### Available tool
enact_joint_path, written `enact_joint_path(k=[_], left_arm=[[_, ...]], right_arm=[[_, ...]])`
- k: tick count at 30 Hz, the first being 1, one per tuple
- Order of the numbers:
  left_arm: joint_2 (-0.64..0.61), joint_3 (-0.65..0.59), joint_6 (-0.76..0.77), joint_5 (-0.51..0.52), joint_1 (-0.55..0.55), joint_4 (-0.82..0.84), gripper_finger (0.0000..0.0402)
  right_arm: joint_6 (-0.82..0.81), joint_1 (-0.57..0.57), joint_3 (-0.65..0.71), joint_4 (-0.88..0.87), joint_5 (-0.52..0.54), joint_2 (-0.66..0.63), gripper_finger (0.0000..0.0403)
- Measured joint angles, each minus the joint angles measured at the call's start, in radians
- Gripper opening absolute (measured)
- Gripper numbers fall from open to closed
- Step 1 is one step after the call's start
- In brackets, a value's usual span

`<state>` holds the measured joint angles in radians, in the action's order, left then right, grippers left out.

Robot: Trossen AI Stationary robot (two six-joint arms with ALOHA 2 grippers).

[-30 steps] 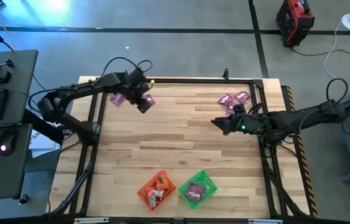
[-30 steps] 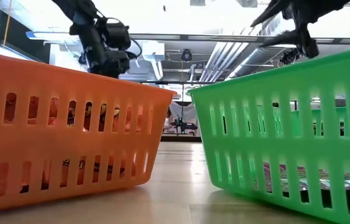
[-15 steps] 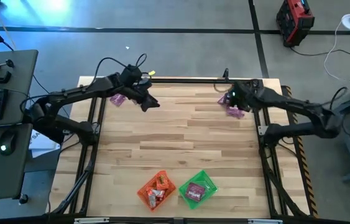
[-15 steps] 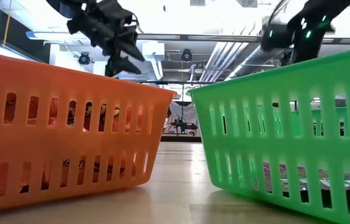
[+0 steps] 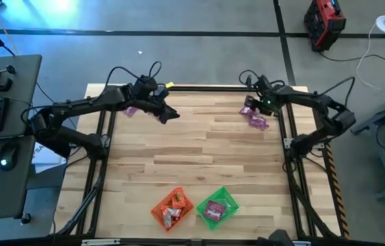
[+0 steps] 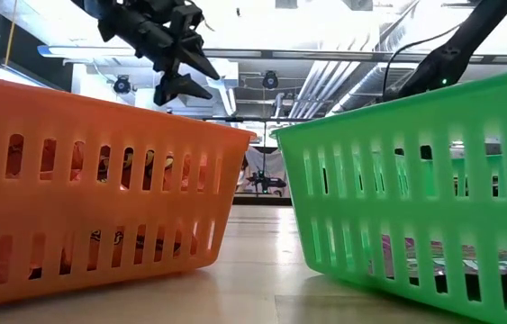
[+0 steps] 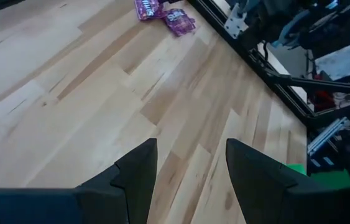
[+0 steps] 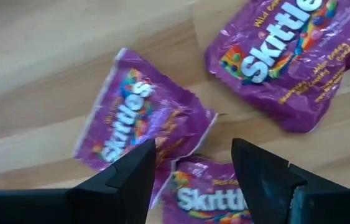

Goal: Sort candy by brand, put in halloween buckets
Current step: Put the purple candy into the green basket

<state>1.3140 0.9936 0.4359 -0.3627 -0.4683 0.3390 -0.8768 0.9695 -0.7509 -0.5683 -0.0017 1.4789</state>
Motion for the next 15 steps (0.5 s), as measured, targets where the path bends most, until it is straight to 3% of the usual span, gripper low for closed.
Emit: enact_joint_path(k=[7, 15], left_arm=[[0.0, 0.0, 0.009, 0.115, 0.039, -0.001, 0.0182], [0.0, 0.0, 0.026, 0.132, 0.04, -0.001, 0.0182]], right_arm=[[-0.009, 0.001, 0.0, 0.052, 0.011, 0.021, 0.0204], [-0.084, -0.008, 0.0, 0.108, -0.015, 0.021, 0.0201]])
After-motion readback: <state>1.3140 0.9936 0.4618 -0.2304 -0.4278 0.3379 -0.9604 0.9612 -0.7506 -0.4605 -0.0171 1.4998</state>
